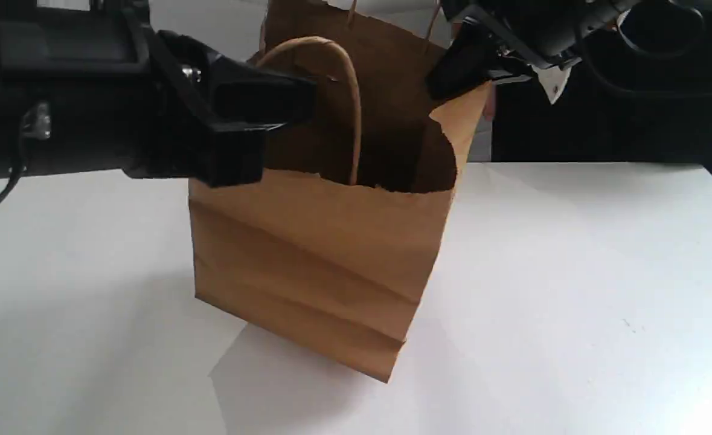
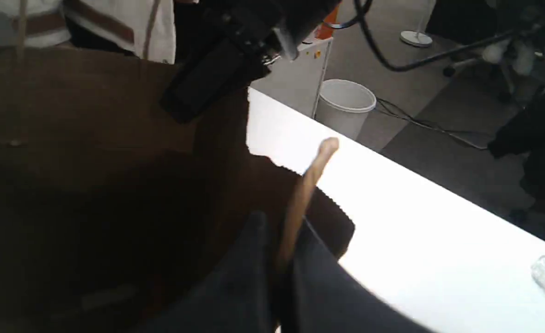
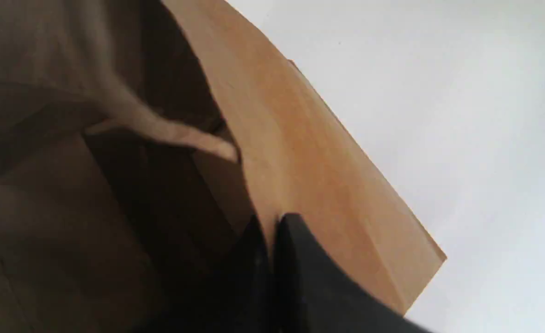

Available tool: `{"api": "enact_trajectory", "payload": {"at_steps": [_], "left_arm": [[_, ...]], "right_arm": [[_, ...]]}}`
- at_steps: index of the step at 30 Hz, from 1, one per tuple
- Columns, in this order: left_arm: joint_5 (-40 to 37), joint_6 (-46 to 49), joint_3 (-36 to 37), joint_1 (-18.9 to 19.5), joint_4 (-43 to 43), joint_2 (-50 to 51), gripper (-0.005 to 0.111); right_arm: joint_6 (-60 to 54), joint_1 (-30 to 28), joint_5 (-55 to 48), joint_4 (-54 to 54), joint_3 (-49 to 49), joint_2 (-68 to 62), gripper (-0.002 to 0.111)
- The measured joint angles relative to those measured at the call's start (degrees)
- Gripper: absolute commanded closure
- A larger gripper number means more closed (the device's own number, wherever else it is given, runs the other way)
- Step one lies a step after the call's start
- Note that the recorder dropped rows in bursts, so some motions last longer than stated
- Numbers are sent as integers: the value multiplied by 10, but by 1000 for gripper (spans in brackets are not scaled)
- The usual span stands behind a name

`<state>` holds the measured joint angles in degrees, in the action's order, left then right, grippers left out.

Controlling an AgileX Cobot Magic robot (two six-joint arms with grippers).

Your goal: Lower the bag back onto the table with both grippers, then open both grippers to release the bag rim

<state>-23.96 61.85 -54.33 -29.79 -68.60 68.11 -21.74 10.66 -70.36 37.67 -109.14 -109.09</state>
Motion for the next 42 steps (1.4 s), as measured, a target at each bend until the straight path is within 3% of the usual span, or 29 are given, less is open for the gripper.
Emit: {"api": "enact_trajectory", "payload": {"at_steps": [18, 29, 34, 38, 42], "left_arm": [[-5, 12, 27, 78, -65, 11, 107], [-13, 13, 27, 84, -78, 69, 107], [-14, 58, 27, 84, -130, 70, 101], [-16, 88, 27, 84, -158, 70, 85], [-8, 97, 27, 84, -166, 70, 59]], "right_arm": [[26, 36, 0, -41, 0, -19, 108], [30, 39, 0, -49, 0, -43, 108], [30, 39, 0, -49, 0, -43, 108], [28, 40, 0, -49, 0, -43, 93], [27, 40, 0, -49, 0, -43, 66]]}}
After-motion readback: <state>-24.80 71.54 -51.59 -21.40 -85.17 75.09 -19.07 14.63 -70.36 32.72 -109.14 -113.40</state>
